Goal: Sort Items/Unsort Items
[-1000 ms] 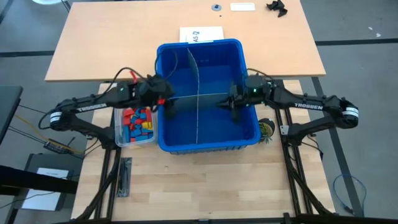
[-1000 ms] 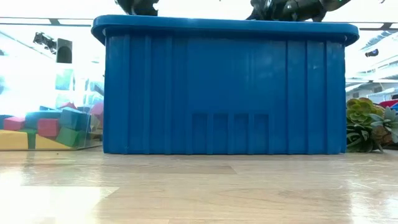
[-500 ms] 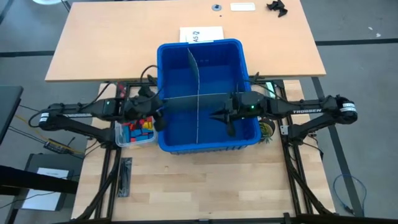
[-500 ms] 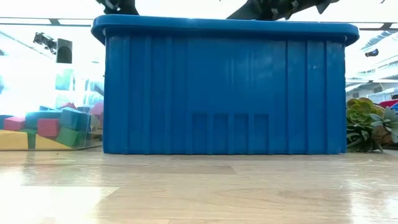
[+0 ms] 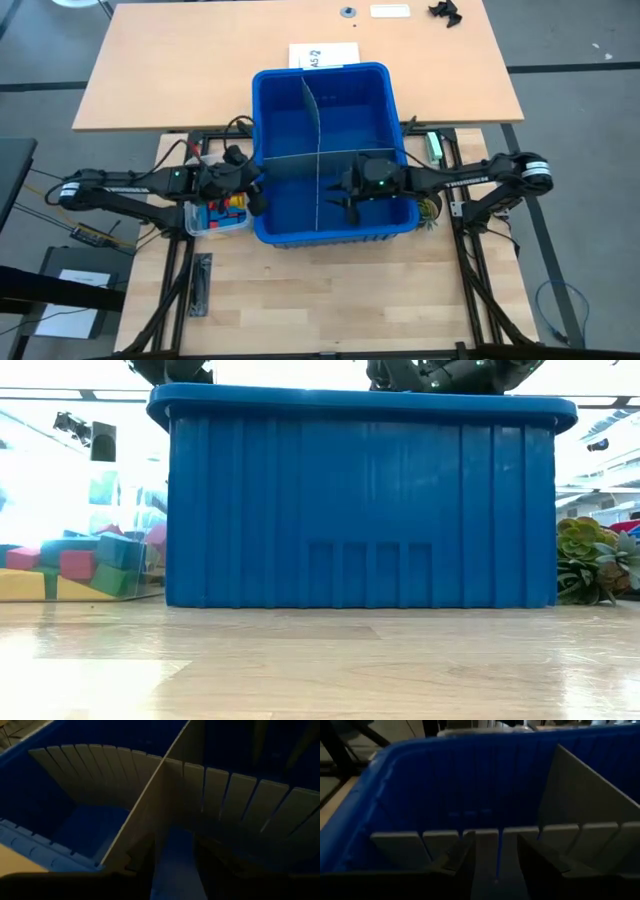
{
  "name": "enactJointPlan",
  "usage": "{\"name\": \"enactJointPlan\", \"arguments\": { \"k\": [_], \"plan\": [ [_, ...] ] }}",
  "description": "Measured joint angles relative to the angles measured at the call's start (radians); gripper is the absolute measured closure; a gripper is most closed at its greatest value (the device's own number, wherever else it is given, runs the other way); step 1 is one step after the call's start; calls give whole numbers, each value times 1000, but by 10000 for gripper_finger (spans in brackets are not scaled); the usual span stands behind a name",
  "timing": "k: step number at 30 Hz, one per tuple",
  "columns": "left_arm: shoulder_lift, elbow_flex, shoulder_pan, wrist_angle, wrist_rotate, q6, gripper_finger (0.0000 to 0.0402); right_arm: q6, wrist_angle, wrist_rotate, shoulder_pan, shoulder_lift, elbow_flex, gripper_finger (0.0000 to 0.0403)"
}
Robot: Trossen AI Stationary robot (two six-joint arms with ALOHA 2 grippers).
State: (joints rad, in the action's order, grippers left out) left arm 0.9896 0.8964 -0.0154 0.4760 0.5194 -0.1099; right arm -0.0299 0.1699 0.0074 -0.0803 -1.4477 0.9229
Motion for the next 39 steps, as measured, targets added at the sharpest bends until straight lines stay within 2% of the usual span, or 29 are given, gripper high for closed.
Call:
{"name": "enactJointPlan", "arguments": {
  "k": [8, 12, 14, 18, 22, 27, 34, 39],
  "plan": [
    [33, 1, 0, -21, 0, 24, 262, 0, -4, 0, 0, -6, -1, 259],
    [32, 40, 0, 24, 0, 5, 262, 0, -6, -1, 0, -6, -1, 260],
    [31, 94, 0, 122, 0, -26, 262, 0, -8, -1, 0, -6, -1, 261],
    [28, 227, 0, 442, 0, -144, 262, 0, -8, -1, 0, -6, -1, 261],
    [13, 284, 0, 680, 1, -279, 262, 1, -8, -1, 0, -6, -1, 262],
    [-34, 246, 0, 789, 2, -388, 262, 6, -8, -2, 0, -6, -1, 264],
    [-61, 155, -1, 766, -4, -422, 262, 6, -9, -2, 0, -6, -1, 265],
    [-61, 130, 0, 784, -121, -397, 262, 6, -10, -2, 0, -6, -1, 264]
  ]
}}
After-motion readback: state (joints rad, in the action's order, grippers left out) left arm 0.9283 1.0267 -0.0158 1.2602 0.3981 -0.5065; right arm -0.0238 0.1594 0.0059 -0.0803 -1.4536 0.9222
